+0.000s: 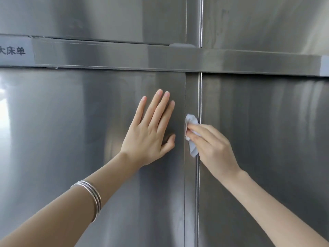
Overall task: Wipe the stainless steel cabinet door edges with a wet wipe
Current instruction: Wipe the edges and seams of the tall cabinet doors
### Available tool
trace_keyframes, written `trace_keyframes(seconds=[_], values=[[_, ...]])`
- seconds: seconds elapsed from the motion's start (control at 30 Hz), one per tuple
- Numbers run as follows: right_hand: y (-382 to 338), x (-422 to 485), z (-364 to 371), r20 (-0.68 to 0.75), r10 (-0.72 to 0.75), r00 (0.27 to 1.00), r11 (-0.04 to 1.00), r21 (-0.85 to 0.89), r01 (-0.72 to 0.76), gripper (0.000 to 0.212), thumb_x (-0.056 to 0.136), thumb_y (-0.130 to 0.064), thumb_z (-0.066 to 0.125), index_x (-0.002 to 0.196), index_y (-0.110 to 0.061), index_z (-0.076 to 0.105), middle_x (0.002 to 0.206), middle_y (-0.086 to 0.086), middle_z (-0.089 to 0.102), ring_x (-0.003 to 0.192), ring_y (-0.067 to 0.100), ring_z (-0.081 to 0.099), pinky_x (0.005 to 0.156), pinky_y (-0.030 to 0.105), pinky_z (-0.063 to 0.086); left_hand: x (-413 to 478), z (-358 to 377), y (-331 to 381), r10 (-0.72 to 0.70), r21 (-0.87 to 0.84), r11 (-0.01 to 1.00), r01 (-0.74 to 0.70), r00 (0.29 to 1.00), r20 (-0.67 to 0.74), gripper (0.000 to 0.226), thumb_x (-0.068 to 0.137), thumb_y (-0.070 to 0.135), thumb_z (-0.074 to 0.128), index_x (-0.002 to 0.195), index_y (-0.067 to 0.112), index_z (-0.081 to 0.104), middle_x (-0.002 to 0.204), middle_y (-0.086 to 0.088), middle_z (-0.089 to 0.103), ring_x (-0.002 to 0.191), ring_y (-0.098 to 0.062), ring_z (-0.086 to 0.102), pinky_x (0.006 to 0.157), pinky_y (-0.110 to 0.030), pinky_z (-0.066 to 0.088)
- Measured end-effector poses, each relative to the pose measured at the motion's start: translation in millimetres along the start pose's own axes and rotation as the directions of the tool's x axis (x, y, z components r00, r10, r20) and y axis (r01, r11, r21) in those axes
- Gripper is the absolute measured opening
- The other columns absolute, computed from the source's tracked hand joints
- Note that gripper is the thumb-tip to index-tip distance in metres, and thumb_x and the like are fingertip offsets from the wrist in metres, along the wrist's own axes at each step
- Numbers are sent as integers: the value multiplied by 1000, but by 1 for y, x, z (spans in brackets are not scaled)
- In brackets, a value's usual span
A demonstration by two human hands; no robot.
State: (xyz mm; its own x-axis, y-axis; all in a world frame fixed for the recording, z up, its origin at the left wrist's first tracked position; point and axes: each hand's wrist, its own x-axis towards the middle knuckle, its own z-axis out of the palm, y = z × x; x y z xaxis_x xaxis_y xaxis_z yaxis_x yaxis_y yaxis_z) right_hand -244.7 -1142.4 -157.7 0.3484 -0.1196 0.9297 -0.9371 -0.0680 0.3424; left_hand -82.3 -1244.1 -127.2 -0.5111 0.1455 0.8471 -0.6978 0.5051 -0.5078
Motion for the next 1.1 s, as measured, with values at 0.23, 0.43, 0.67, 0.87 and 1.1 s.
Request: trace_keyframes(seconds=[0.23, 0.43, 0.67, 0.87, 1.1], values=[[-9, -12, 1, -34, 52, 998, 998, 32, -51, 18, 85, 8, 56, 79, 2, 71, 88, 8, 70, 78, 25, 66, 64, 33, 55, -7, 1, 0, -15, -134, 991, 9, 999, -40, 73, 83, 33, 50, 146, -2, 35, 156, -16, 28, 147, -28, 20, 121, -43, 13], [-31, -81, 6, 93, 52, 994, 996, 69, -59, 19, 85, 9, 57, 77, 0, 71, 85, 7, 70, 74, 24, 64, 66, 27, 52, -84, 11, 52, 4, -263, 965, 5, 999, 34, 81, 74, 24, 60, 147, 1, 33, 158, -11, 24, 148, -24, 18, 121, -41, 14], [-42, -102, 24, -103, 184, 977, 982, 60, -179, 9, 82, 7, 66, 81, 1, 72, 88, 6, 70, 76, 21, 62, 73, 24, 50, -141, 25, 87, 30, -291, 957, -19, 999, 35, 75, 75, 18, 55, 146, 2, 37, 157, -9, 27, 147, -23, 21, 122, -39, 13], [-92, -230, 17, 245, 134, 960, 981, 101, -163, 17, 76, 12, 63, 74, -4, 71, 83, 4, 69, 71, 20, 63, 59, 28, 52, -193, 35, 113, 162, -274, 950, -146, 986, 33, 66, 83, 19, 42, 147, 5, 36, 157, -1, 28, 147, -21, 23, 121, -40, 14], [-85, -183, 25, 43, 330, 943, 940, 73, -333, 11, 75, 1, 64, 80, -4, 72, 91, 3, 71, 80, 17, 64, 68, 28, 51, -233, 42, 141, 107, -234, 968, -87, 991, 76, 72, 78, 19, 50, 146, 1, 36, 157, -8, 28, 147, -24, 22, 121, -42, 13]])
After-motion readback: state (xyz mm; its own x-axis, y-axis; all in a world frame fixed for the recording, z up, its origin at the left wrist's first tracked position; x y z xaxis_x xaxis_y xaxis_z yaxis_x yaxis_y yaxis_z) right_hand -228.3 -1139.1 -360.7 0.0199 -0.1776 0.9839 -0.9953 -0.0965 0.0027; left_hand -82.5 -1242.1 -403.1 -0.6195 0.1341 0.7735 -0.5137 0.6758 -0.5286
